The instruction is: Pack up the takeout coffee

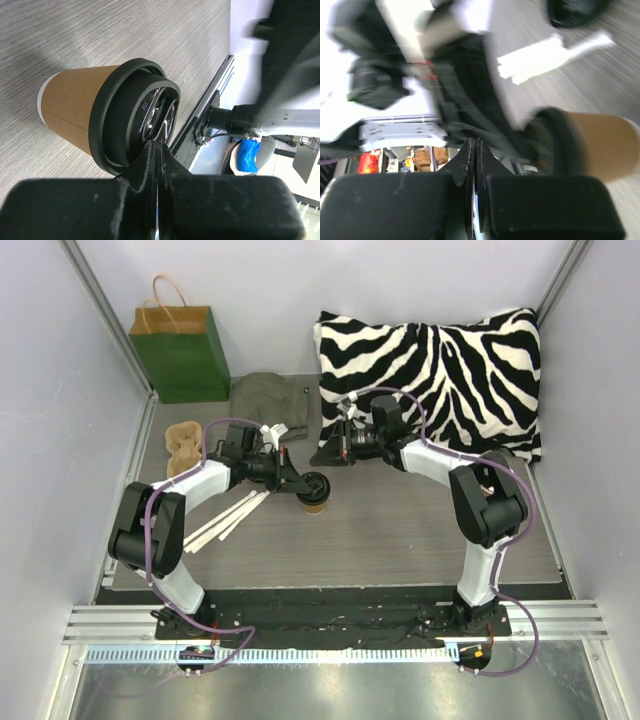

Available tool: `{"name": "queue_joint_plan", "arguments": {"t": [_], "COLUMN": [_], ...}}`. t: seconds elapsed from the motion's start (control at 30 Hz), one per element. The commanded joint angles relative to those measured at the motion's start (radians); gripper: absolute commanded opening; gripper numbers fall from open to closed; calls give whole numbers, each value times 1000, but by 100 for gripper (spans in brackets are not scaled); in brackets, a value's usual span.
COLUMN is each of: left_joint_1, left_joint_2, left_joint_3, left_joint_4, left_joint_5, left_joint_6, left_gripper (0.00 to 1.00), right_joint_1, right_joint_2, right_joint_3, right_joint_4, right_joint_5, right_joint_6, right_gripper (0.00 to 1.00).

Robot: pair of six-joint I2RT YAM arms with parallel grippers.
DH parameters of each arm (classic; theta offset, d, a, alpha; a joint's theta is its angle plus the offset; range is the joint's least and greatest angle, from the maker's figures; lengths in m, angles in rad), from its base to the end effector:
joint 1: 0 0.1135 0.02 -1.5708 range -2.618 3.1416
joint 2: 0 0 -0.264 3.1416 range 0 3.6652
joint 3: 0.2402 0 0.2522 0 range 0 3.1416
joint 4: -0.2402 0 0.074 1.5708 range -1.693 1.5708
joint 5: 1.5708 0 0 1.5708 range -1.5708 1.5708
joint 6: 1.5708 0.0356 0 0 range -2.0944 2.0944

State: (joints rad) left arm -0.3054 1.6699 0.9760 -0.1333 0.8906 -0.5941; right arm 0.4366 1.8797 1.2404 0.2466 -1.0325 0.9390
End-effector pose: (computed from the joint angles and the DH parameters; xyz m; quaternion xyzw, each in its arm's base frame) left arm 0.3141 -0.1280 0.1947 0.0339 0.8546 -0.5039 0.1208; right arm 0.3657 0.2044 0.2317 -0.0859 0.7686 0.6239 0.1128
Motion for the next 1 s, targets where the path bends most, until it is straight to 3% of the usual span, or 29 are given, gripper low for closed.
{"name": "queue_joint_plan", "arguments": {"t": [0.0, 0.13, 0.4, 0.67, 0.97], "left_joint_1": [-1, 0, 2, 0, 0], "left_joint_2": [31, 47, 37, 17, 25], "left_joint_3": [-19, -16, -19, -17, -19], "left_joint_4": [-68, -77, -81, -66, -58], "left_joint_5": [-94, -96, -93, -82, -85], "left_joint_6": [48, 54, 65, 63, 59], "left_gripper": [0, 0, 0, 0, 0], "right_joint_1": [5, -1, 1, 7, 17], "right_joint_2": [97, 170, 76, -42, -4], "right_joint_3": [-33, -19, 48, 116, 36], "right_joint_4": [-94, -292, -282, -78, -27], "right_joint_5": [37, 97, 75, 22, 26], "right_joint_6": [-165, -301, -253, -34, 0], "right_gripper": [4, 3, 3, 4, 4]}}
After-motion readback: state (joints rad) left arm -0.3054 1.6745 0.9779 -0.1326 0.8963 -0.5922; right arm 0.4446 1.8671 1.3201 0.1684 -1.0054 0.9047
